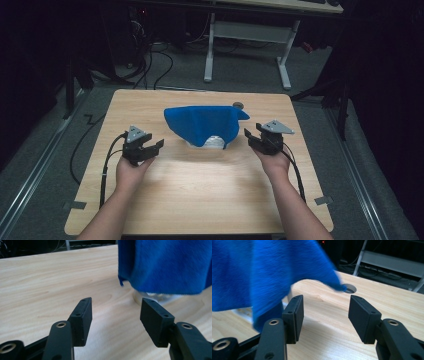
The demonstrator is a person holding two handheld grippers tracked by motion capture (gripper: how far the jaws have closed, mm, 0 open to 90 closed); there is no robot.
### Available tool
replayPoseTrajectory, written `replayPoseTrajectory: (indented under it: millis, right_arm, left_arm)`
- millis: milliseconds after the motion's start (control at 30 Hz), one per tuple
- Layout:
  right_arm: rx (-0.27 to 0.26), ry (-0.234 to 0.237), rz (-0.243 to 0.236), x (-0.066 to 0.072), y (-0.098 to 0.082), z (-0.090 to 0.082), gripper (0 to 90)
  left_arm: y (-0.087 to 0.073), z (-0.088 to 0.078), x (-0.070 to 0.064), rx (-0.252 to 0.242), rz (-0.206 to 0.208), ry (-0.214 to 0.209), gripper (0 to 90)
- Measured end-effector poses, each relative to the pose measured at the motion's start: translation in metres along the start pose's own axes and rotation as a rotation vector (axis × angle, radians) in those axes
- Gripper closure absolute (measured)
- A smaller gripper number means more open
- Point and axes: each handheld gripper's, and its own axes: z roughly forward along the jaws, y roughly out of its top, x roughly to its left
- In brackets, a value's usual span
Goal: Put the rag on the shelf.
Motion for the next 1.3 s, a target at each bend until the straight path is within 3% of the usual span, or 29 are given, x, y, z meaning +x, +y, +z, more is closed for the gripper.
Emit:
replayPoseTrajectory:
  millis: [100,233,367,467,633,767,967,1033,1100,1200,1300]
  right_arm:
    - [0.011,0.013,-0.027,0.007,-0.003,-0.006,42.3]
    - [-0.017,0.027,-0.06,0.018,-0.009,-0.018,41.0]
    - [0.005,0.044,-0.072,0.026,-0.014,-0.029,37.9]
    - [-0.018,0.051,-0.072,0.033,-0.02,-0.042,37.6]
    - [-0.006,0.075,-0.076,0.047,-0.031,-0.057,35.4]
    - [0.011,0.087,-0.095,0.062,-0.043,-0.067,33.9]
    - [0.055,0.1,-0.106,0.088,-0.065,-0.076,34.5]
    - [0.063,0.087,-0.1,0.095,-0.081,-0.075,36.8]
    - [0.1,0.105,-0.117,0.1,-0.093,-0.071,36.6]
    - [0.089,0.127,-0.147,0.1,-0.092,-0.068,36.3]
    - [0.075,0.132,-0.137,0.095,-0.09,-0.067,36.1]
  left_arm:
    - [-0.009,-0.008,-0.003,0.003,0.009,-0.004,43.4]
    - [-0.02,-0.02,-0.007,0.014,0.011,-0.023,43.0]
    - [-0.029,-0.034,-0.014,0.008,0.022,-0.046,42.9]
    - [-0.034,-0.042,-0.019,0.011,0.031,-0.061,42.9]
    - [-0.044,-0.052,-0.034,0.027,0.026,-0.091,42.5]
    - [-0.052,-0.055,-0.053,0.039,0.016,-0.128,41.5]
    - [-0.064,-0.05,-0.093,0.062,0.074,-0.202,42.3]
    - [-0.069,-0.046,-0.103,0.108,0.101,-0.223,42.5]
    - [-0.073,-0.045,-0.111,0.135,0.138,-0.246,41.6]
    - [-0.074,-0.045,-0.119,0.12,0.22,-0.256,42.6]
    - [-0.073,-0.041,-0.117,0.128,0.187,-0.264,42.2]
